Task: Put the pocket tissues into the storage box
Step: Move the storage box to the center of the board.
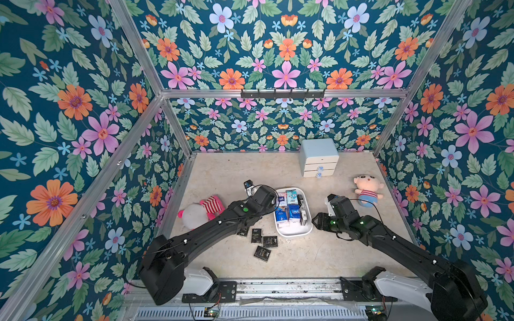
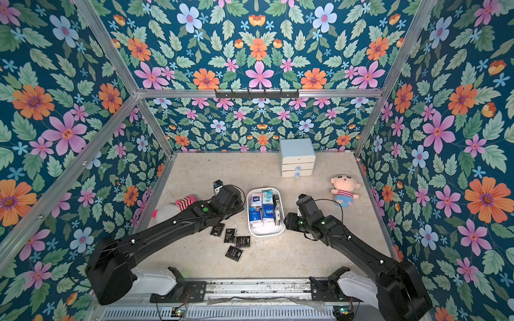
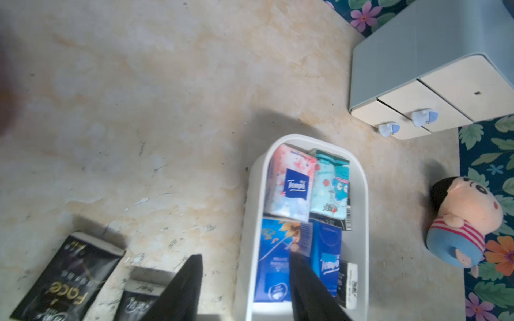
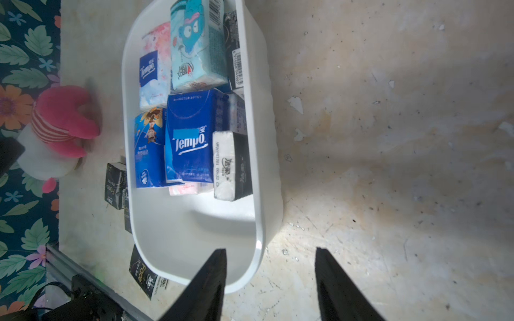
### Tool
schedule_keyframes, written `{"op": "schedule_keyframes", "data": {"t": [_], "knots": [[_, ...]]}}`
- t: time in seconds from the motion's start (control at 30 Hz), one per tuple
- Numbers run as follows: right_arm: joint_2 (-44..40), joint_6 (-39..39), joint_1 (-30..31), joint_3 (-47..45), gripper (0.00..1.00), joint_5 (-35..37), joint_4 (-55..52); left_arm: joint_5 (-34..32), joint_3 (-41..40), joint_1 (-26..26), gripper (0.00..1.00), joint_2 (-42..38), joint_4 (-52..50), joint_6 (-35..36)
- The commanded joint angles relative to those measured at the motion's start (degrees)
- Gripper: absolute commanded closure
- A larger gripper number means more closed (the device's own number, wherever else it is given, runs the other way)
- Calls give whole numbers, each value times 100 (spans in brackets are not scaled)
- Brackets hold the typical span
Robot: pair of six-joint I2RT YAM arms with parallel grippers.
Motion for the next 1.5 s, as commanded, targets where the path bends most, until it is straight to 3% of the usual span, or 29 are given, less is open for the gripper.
{"op": "schedule_keyframes", "data": {"t": [0.0,0.1,0.3,0.63,0.73,0.97,1.07,1.27,1.47], "knots": [[206,38,10,0,58,-174,202,-315,-588,19,44,-521,-86,-617],[441,107,10,77,66,-1,304,-515,-1002,34,44,-987,-316,-940],[800,82,6,241,73,-72,436,-761,-1442,99,44,-1579,-513,-1219],[1471,-104,-2,645,93,171,574,-953,-1451,232,41,-1784,-976,-1135],[1813,-368,-24,999,93,264,422,-883,-1629,233,41,-1906,-1026,-1348],[2730,-1283,-166,1941,88,335,-172,-726,-2093,232,40,-2602,-1173,-1662],[2920,-1505,-168,2237,81,645,-528,-766,-2150,237,40,-2813,-1278,-1636],[2600,-1639,85,2644,51,1221,-1038,-730,-2401,248,34,-2713,-998,-1719],[2135,-1341,851,2758,44,1479,-1273,-95,-2901,801,24,-2414,-245,-1416]]}}
